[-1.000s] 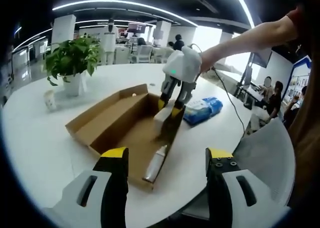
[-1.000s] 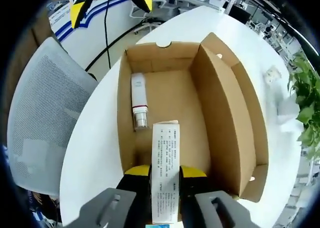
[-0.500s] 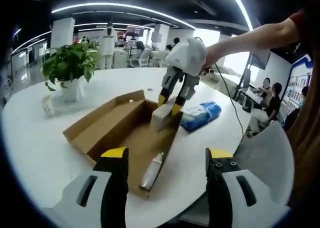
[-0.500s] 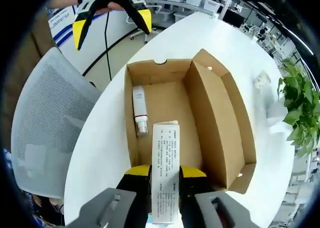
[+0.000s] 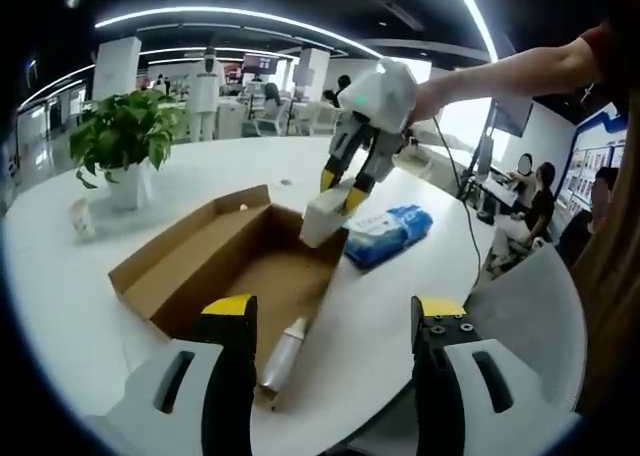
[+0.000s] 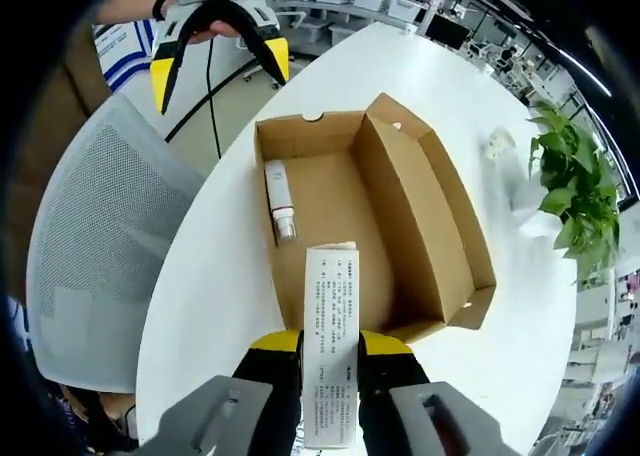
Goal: Operate the shoe box by opening the lid, removing the specified soft item, and placing it in the target area until the item is outside and the box remains undamaged.
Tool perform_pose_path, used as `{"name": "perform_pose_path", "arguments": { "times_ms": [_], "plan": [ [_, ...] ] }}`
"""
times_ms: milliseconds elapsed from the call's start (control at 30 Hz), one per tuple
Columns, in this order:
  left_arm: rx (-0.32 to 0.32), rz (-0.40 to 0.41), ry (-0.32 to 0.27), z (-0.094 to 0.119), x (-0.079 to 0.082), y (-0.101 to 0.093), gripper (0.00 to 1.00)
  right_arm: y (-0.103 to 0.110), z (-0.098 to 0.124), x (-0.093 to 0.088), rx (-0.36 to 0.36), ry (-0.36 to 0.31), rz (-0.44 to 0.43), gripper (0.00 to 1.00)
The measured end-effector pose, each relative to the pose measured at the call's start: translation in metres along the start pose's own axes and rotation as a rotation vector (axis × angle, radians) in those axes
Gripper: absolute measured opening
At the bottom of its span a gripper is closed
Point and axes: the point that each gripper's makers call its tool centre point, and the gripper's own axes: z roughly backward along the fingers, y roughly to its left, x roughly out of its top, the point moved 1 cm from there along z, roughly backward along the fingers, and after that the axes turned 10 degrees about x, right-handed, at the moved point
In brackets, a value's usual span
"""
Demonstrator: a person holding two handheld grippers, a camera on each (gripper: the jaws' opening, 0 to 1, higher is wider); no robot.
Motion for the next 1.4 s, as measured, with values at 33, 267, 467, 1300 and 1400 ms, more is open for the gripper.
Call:
{"name": "perform_pose_path", "arguments": {
  "times_ms": [33,267,467,1300,1400],
  "plan": [
    [-0.003,-0.002,0.0,-0.001,0.001,-0.001,0.62,0.001,0.002,-0.004,-0.005,-0.003,-0.008,0.16],
    [-0.028,-0.026,0.004,-0.012,0.008,-0.014,0.62,0.012,0.012,-0.031,-0.017,0.006,-0.043,0.16],
    [-0.05,-0.041,0.005,-0.019,0.012,-0.027,0.62,0.023,0.018,-0.058,-0.023,0.015,-0.081,0.16],
    [-0.134,-0.111,0.034,-0.054,0.028,-0.06,0.62,0.064,0.041,-0.16,-0.066,0.024,-0.255,0.16],
    [-0.14,-0.116,0.037,-0.057,0.03,-0.062,0.62,0.068,0.042,-0.17,-0.068,0.023,-0.27,0.16]
  ]
}}
